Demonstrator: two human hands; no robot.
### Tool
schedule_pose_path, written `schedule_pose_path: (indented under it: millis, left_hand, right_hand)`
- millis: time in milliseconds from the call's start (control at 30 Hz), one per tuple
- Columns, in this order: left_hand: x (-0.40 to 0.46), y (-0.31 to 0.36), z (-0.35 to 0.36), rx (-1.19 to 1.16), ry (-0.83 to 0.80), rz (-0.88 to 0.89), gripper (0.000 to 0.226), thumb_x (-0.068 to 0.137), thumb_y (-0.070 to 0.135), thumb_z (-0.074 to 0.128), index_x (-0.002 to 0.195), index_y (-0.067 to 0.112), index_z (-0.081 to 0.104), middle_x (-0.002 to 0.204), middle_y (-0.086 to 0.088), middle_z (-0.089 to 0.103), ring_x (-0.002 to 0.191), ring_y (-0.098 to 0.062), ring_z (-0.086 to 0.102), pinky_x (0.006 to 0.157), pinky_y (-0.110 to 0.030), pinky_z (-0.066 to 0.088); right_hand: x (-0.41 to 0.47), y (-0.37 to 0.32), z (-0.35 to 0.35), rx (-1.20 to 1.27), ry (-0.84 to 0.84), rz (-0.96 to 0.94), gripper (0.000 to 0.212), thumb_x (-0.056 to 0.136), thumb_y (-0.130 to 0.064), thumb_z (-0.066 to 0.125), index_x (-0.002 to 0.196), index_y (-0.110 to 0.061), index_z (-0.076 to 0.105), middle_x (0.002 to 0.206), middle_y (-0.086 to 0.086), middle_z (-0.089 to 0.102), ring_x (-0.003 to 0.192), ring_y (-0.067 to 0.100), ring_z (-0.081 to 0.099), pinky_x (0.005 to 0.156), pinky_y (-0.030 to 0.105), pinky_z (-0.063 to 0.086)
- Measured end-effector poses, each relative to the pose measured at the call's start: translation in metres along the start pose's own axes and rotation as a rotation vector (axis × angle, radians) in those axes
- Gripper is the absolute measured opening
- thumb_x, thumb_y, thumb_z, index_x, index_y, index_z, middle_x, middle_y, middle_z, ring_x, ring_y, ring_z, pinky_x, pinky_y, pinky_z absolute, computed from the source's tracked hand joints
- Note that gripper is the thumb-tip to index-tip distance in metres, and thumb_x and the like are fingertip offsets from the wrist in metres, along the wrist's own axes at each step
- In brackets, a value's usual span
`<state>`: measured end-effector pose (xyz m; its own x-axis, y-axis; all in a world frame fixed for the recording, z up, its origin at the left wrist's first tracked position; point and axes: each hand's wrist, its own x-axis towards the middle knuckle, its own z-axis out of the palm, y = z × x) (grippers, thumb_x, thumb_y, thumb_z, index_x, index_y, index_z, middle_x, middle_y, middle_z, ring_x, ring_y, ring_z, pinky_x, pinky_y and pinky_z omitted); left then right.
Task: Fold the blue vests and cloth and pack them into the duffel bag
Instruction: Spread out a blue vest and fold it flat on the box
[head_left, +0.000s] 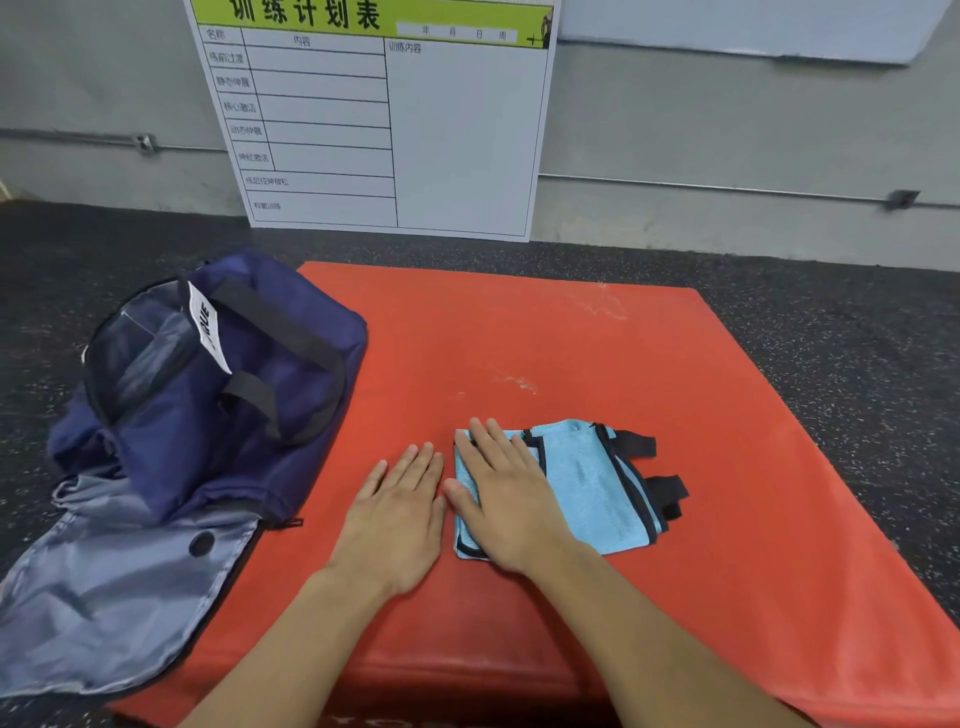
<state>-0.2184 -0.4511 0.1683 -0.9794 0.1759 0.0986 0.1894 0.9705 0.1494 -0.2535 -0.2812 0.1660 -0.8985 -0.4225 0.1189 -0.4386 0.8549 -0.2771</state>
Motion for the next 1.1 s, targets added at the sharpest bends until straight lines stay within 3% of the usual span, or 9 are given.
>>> schedule_pose_path:
  millis: [200, 400, 533, 667, 767, 833, 967, 1100]
  left_hand:
    - [0.002, 0.001, -0.002, -0.011, -0.005, 0.003, 0.090, 0.082, 0.049, -0.016, 0.162, 0.021, 0.012, 0.169, 0.007, 0.007, 0.155, -0.006, 0.002, 0.123, -0.030, -0.003]
    - [0.010, 0.011, -0.006, -0.113, 0.021, 0.051, 0.089, 0.084, 0.052, -0.013, 0.161, 0.021, 0.018, 0.168, 0.008, 0.011, 0.154, -0.006, 0.010, 0.121, -0.026, 0.002]
    - [0.015, 0.020, -0.008, -0.145, -0.006, 0.104, 0.088, 0.083, 0.054, -0.010, 0.161, 0.022, 0.017, 0.168, 0.008, 0.008, 0.154, -0.007, 0.010, 0.123, -0.027, 0.006]
    - [0.014, 0.022, -0.008, -0.136, 0.012, 0.129, 0.080, 0.088, 0.050, 0.001, 0.160, 0.023, 0.024, 0.168, 0.005, 0.013, 0.154, -0.012, 0.016, 0.122, -0.029, 0.010]
    - [0.017, 0.020, -0.004, -0.103, -0.007, 0.131, 0.082, 0.086, 0.049, -0.001, 0.160, 0.025, 0.021, 0.169, 0.007, 0.006, 0.155, -0.011, 0.009, 0.123, -0.029, 0.006]
    - [0.019, 0.021, -0.001, -0.095, -0.008, 0.131, 0.081, 0.086, 0.048, -0.001, 0.160, 0.025, 0.022, 0.169, 0.007, 0.003, 0.155, -0.011, 0.006, 0.124, -0.031, 0.008]
    - [0.021, 0.024, 0.002, -0.116, -0.024, 0.113, 0.082, 0.086, 0.053, -0.002, 0.161, 0.027, 0.021, 0.169, 0.009, -0.002, 0.155, -0.009, -0.001, 0.126, -0.033, 0.008]
    - [0.021, 0.027, 0.001, -0.149, -0.028, 0.092, 0.085, 0.086, 0.064, -0.001, 0.160, 0.030, 0.023, 0.169, 0.008, 0.001, 0.155, -0.009, -0.003, 0.125, -0.031, 0.006]
  right_hand:
    - [-0.012, 0.001, -0.005, 0.029, -0.080, -0.057, 0.080, 0.096, -0.066, 0.005, 0.164, -0.024, 0.014, 0.172, -0.003, 0.006, 0.157, 0.010, -0.007, 0.128, 0.034, -0.005]
    - [-0.056, 0.028, -0.025, 0.165, -0.170, -0.121, 0.060, 0.106, -0.047, 0.042, 0.160, -0.026, 0.030, 0.170, -0.007, 0.014, 0.157, 0.007, 0.003, 0.127, 0.030, 0.003]
    - [-0.096, 0.057, -0.059, 0.478, -0.252, 0.045, 0.048, 0.103, -0.042, 0.057, 0.149, -0.034, 0.050, 0.160, -0.024, 0.030, 0.147, -0.013, 0.017, 0.123, 0.017, 0.013]
    - [-0.128, 0.090, -0.082, 0.637, -0.212, 0.197, 0.037, 0.100, -0.047, 0.059, 0.135, -0.037, 0.064, 0.136, -0.028, 0.061, 0.129, -0.009, 0.051, 0.119, 0.032, 0.037]
    - [-0.143, 0.102, -0.091, 0.729, -0.206, 0.259, 0.037, 0.097, -0.045, 0.060, 0.132, -0.034, 0.064, 0.128, -0.024, 0.068, 0.125, -0.003, 0.058, 0.117, 0.035, 0.040]
    - [-0.147, 0.105, -0.090, 0.722, -0.212, 0.259, 0.036, 0.101, -0.039, 0.060, 0.136, -0.036, 0.061, 0.132, -0.023, 0.065, 0.128, -0.006, 0.054, 0.119, 0.031, 0.037]
    - [-0.140, 0.108, -0.080, 0.496, -0.207, 0.191, 0.040, 0.100, -0.051, 0.055, 0.140, -0.055, 0.052, 0.151, -0.029, 0.042, 0.143, -0.014, 0.026, 0.124, 0.023, 0.019]
    - [-0.121, 0.118, -0.074, 0.308, -0.252, 0.186, 0.050, 0.102, -0.056, 0.046, 0.151, -0.049, 0.040, 0.164, -0.024, 0.013, 0.153, -0.004, -0.001, 0.125, 0.024, 0.003]
